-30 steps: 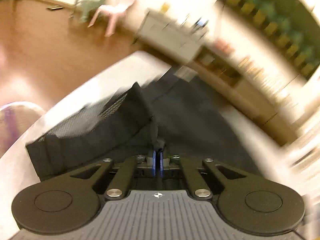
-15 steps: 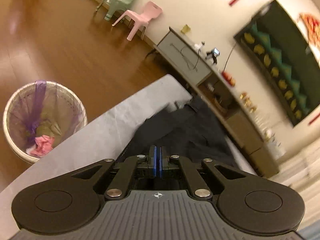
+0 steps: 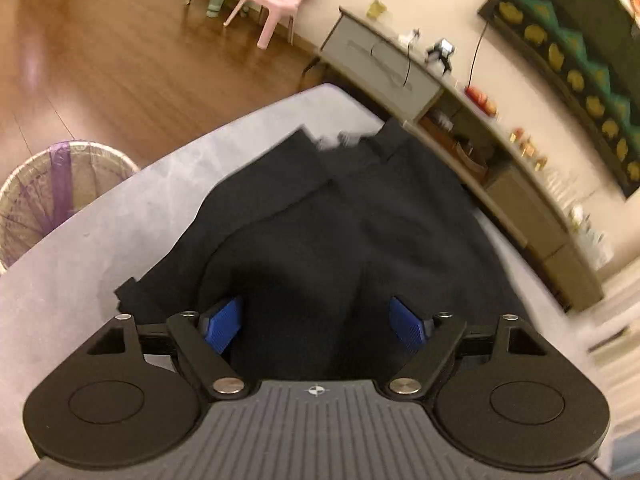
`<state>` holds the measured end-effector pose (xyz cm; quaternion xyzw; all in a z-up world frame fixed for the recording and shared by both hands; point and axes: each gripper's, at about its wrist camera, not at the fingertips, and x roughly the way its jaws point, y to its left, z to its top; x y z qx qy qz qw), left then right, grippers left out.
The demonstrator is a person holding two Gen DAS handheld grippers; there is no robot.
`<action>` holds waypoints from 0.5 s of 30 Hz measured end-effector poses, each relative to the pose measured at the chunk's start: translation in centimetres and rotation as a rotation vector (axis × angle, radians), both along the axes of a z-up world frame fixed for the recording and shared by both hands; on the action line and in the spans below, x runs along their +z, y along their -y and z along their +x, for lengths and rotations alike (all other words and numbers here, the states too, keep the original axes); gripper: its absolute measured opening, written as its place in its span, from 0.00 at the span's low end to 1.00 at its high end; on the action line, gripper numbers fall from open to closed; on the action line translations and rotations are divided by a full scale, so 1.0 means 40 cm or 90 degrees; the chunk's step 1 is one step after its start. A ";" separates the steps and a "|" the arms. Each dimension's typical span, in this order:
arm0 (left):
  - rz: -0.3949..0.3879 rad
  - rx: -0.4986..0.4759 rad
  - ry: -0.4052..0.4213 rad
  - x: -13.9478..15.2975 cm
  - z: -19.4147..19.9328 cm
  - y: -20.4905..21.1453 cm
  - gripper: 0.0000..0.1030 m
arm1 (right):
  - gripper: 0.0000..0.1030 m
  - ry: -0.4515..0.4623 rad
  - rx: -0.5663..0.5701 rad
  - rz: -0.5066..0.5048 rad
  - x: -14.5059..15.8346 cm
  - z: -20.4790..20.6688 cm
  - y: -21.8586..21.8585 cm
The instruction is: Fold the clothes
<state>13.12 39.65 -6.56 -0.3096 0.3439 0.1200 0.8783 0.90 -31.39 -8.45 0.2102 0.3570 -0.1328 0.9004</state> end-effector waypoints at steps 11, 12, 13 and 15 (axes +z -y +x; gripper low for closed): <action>0.085 -0.106 -0.025 0.014 0.041 0.100 0.75 | 0.18 0.003 -0.043 0.034 -0.016 0.026 0.006; 0.114 -0.104 -0.038 -0.004 0.056 0.112 0.63 | 0.31 0.006 -0.034 -0.004 -0.008 0.027 -0.015; 0.133 -0.103 -0.050 -0.020 0.070 0.119 0.24 | 0.45 0.010 -0.024 -0.043 0.000 0.028 -0.035; 0.115 -0.102 -0.060 -0.046 0.097 0.114 0.00 | 0.59 0.012 -0.001 -0.076 0.005 0.030 -0.061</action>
